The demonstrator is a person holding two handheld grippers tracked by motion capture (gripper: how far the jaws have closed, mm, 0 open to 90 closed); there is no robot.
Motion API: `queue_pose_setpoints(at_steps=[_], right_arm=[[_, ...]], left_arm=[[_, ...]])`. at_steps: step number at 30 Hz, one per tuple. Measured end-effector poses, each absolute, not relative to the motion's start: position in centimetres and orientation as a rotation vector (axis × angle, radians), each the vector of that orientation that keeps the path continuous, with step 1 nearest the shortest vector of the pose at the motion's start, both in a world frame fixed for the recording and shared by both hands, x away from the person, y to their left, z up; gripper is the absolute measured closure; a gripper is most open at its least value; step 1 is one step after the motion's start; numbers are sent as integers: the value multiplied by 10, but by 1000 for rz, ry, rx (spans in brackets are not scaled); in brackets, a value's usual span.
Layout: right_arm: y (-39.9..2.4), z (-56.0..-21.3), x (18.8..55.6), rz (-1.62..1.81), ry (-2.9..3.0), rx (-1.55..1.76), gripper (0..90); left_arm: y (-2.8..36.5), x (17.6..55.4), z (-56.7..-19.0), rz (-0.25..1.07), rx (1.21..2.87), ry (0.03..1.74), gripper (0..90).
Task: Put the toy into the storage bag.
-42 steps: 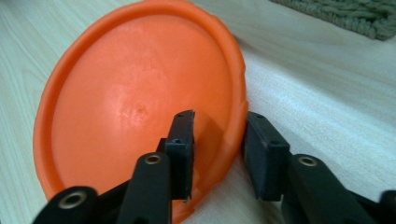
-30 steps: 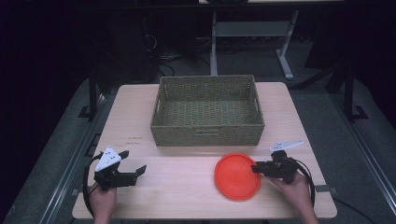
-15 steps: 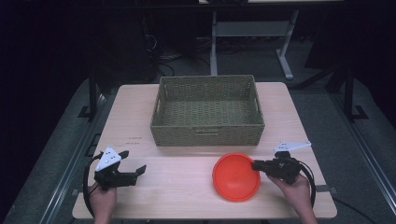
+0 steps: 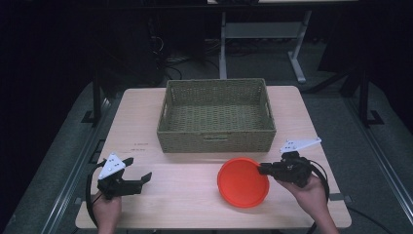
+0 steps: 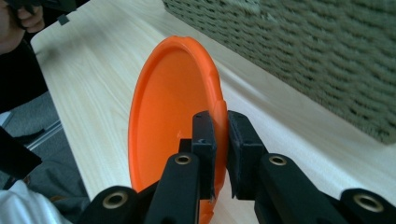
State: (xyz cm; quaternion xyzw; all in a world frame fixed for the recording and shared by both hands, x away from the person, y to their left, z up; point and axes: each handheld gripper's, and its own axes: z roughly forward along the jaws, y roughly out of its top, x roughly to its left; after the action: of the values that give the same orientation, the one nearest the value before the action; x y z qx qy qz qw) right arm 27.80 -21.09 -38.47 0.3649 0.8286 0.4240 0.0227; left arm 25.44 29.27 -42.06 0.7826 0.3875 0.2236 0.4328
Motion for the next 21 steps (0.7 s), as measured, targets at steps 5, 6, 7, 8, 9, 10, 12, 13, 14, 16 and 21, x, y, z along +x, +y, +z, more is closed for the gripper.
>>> queue_pose_setpoints(at_steps=[5,6,7,8,9,10,12,13,14,16,21], right_arm=[[-205,-370,280,1288,2575,1095,821],[-204,-367,281,1281,2575,1091,822],[-201,-362,284,1265,2579,1076,822],[-201,-362,284,1265,2579,1076,822],[-199,-359,285,1253,2582,1079,822],[-199,-356,287,1254,2582,1065,822],[-198,-351,291,1251,2586,1046,822],[-197,-344,293,1250,2590,1047,822],[-197,-341,294,1249,2591,1029,821],[-195,-334,296,1231,2601,1025,822],[-195,-325,302,1215,2614,1014,822]], left_arm=[[293,255,-421,552,1949,959,128],[292,255,-421,551,1952,959,128],[292,255,-421,550,1955,958,128],[291,256,-421,550,1955,958,128],[291,255,-422,549,1955,958,128],[291,255,-421,549,1957,957,128],[291,255,-422,550,1953,957,128],[291,255,-422,551,1953,956,128],[291,255,-422,549,1950,959,128],[291,255,-422,544,1957,964,128],[292,256,-421,552,1964,950,128]])
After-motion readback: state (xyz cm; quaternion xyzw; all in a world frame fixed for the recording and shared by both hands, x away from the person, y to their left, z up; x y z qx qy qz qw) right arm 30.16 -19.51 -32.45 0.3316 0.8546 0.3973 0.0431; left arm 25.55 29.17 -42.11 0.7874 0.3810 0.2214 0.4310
